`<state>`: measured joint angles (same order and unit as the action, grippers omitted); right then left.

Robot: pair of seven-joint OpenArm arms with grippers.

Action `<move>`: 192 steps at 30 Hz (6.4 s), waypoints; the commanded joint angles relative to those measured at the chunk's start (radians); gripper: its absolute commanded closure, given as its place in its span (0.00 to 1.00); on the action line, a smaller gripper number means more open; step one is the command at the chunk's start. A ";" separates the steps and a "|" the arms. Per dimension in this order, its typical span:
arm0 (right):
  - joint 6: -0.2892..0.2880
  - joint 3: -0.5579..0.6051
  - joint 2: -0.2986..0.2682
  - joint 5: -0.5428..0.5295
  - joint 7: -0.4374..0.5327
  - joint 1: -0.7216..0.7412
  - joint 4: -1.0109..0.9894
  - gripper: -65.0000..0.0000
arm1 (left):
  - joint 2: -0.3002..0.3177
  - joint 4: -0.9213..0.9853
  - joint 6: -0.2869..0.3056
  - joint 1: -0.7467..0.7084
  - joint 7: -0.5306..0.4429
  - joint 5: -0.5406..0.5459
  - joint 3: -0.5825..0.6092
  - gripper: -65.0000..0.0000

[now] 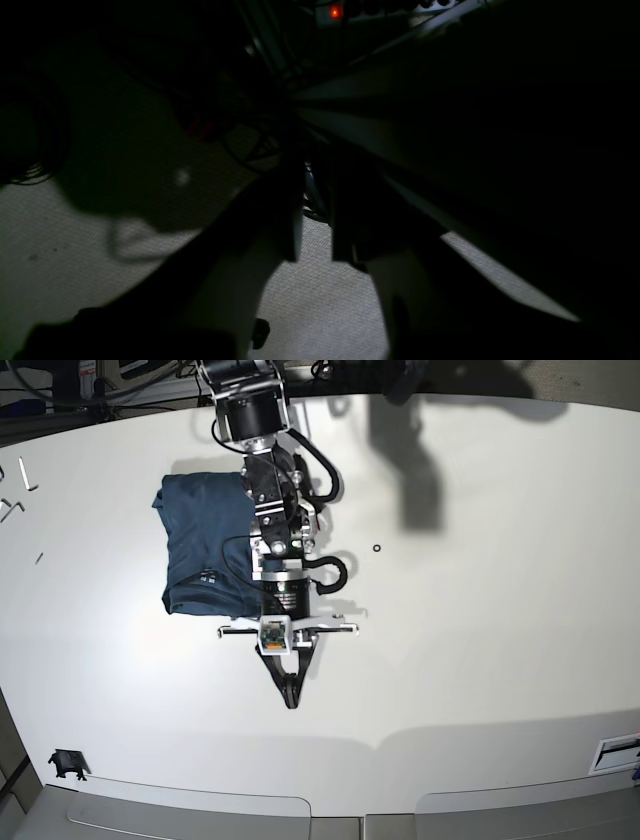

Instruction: Fold the T-shirt properly

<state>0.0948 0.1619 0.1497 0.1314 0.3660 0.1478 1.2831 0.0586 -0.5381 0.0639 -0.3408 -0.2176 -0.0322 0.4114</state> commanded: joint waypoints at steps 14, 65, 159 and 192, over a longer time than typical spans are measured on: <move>-0.001 0.001 0.007 0.008 0.219 0.055 0.018 1.00 | -0.005 -0.005 0.010 -0.011 -0.020 -0.005 0.002 0.88; 0.000 -0.834 0.007 0.996 0.295 0.162 0.018 1.00 | -0.005 -0.005 0.010 -0.011 -0.020 -0.005 0.002 0.88; -0.466 -1.143 0.007 0.381 0.142 -0.259 0.282 1.00 | -0.005 -0.005 0.010 -0.011 -0.020 -0.005 0.002 0.88; -0.460 -1.293 0.007 0.810 0.262 -0.708 0.129 1.00 | -0.006 -0.005 0.010 -0.011 -0.020 -0.005 0.002 0.88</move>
<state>-0.3759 -1.1275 0.1631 0.9615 0.6125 -0.5484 1.3991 0.0586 -0.5381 0.0639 -0.3408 -0.2245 -0.0345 0.4114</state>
